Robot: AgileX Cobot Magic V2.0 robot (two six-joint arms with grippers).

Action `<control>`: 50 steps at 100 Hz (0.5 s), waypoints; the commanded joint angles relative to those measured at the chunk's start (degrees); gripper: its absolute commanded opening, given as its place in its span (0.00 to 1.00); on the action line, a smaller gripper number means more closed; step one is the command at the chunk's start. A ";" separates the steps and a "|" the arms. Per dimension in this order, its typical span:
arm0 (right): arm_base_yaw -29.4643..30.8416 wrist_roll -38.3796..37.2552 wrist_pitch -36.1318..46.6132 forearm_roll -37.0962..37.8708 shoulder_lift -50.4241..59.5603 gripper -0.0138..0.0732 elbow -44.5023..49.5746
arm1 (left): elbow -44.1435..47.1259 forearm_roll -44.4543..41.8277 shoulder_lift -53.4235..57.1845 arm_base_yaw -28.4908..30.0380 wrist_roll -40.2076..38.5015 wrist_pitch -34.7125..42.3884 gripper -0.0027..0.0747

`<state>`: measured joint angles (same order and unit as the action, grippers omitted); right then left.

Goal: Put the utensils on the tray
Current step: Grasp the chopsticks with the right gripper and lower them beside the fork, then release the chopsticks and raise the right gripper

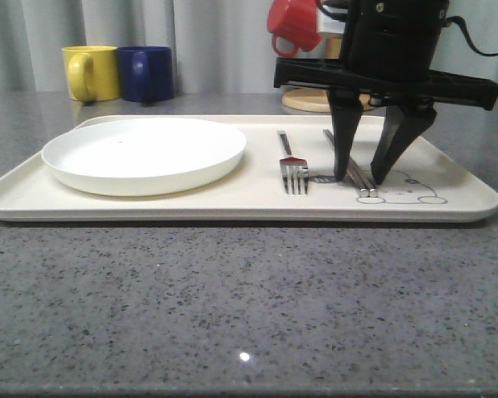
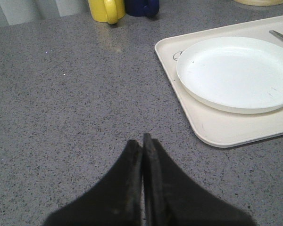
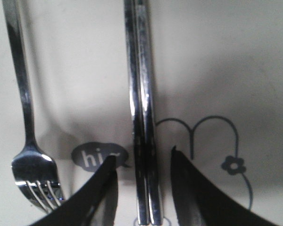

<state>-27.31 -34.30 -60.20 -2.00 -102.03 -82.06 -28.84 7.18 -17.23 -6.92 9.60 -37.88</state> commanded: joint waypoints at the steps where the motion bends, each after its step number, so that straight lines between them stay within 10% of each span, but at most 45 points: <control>1: 0.00 0.08 1.33 1.11 3.99 0.54 -1.64 | -1.50 0.83 -0.54 0.05 -0.42 4.23 0.01; 50: 16.78 26.07 -11.71 10.88 12.91 0.54 -4.78 | -1.50 0.83 -0.54 0.05 -0.42 4.23 0.01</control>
<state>-15.22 -12.46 -69.66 6.59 -91.88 -84.99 -28.84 7.18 -17.23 -6.92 9.60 -37.88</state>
